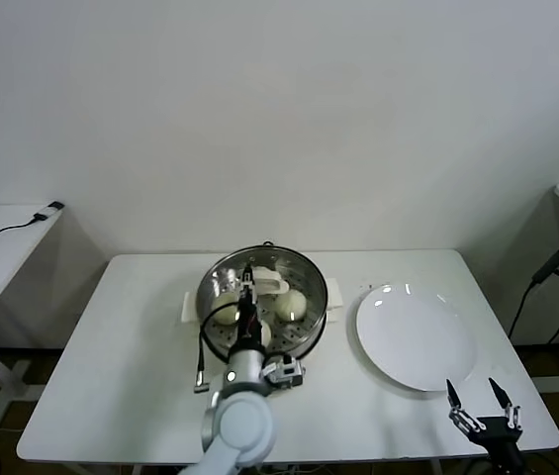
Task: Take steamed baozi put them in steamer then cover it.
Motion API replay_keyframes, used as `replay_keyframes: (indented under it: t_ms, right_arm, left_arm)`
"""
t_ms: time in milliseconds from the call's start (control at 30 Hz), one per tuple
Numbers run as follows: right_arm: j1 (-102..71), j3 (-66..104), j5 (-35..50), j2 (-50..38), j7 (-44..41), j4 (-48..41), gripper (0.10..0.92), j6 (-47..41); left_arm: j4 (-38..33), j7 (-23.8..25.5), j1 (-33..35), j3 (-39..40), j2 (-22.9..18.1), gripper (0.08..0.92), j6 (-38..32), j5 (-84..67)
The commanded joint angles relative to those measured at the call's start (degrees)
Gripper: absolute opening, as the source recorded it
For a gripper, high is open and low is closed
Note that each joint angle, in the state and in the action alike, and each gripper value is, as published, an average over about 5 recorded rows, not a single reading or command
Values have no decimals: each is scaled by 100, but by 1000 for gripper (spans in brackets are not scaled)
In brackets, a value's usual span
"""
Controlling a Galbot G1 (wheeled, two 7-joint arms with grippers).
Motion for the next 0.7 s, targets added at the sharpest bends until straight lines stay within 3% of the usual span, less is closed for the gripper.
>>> replay_keyframes:
  t_ms: [33,233,367,500,567,700]
  right_arm:
    - [26,-57,-5,-34,-46,9,823,-41]
    - [105,-196,-29,-110,274,68,823,28]
    - [214,-226,18,-122,251,50,823,166]
    - [242,-279,-28,-115,241,22,823,200]
    - [245,-315,-60,-115,239,3,823,230]
    - [283,-375,-46,-107,289,-60,823,232]
  left_arm:
    - [-919,-168,369,32,375,488,-156,-781]
    - [-1685,-851,1099,-299,760,679,-893,-1923]
    - [-1845,-1695,1812,-1092,743,792,-2112,-3519]
    - [-1877,-2364,2427,-2239,475,820,-3371,-5495]
    - [-1878,-2408,2639,-2942,314,822,-3863,-6545]
    - [-1774,-2155,3009,-4377,371,823,-4112,-9118]
